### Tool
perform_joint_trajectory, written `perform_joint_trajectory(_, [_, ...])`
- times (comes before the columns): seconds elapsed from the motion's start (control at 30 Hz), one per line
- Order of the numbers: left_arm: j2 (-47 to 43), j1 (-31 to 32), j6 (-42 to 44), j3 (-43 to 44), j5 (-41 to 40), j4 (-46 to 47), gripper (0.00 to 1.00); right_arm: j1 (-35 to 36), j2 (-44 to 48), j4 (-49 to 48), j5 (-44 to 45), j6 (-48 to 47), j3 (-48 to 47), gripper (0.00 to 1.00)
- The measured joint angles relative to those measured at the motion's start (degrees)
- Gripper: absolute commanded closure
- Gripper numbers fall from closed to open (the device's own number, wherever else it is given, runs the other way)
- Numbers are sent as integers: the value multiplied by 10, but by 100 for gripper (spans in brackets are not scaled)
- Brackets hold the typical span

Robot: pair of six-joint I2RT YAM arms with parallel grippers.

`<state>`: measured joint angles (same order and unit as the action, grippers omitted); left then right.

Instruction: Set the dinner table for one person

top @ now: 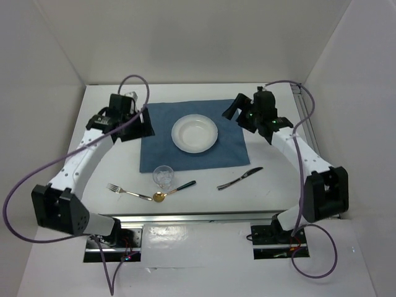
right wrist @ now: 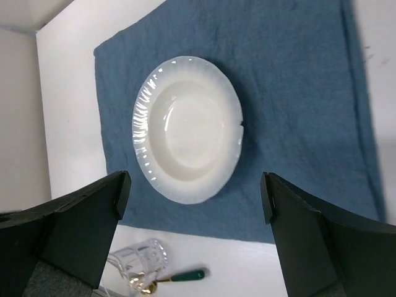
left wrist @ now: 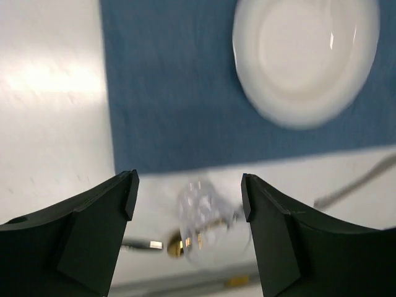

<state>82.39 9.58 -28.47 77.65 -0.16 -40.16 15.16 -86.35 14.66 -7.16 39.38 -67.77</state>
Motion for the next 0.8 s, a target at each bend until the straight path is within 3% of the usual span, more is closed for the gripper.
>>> perform_joint_trajectory(0.13, [-73, 63, -5, -103, 9, -25, 14, -16, 66, 20, 0, -36, 35, 4])
perform_joint_trajectory(0.23, [-101, 75, -19, -145, 6, -52, 13, -5, 77, 33, -33, -77, 43, 3])
perform_joint_trajectory(0.57, [-197, 37, -114, -89, -116, -127, 17, 323, -78, 75, -45, -153, -45, 0])
perform_joint_trajectory(0.7, [-208, 30, -136, -80, -150, -146, 17, 367, -141, 80, -24, -160, -69, 2])
perform_joint_trajectory(0.8, [-207, 28, -139, -80, -155, -157, 17, 371, -174, 80, -11, -162, -80, 11])
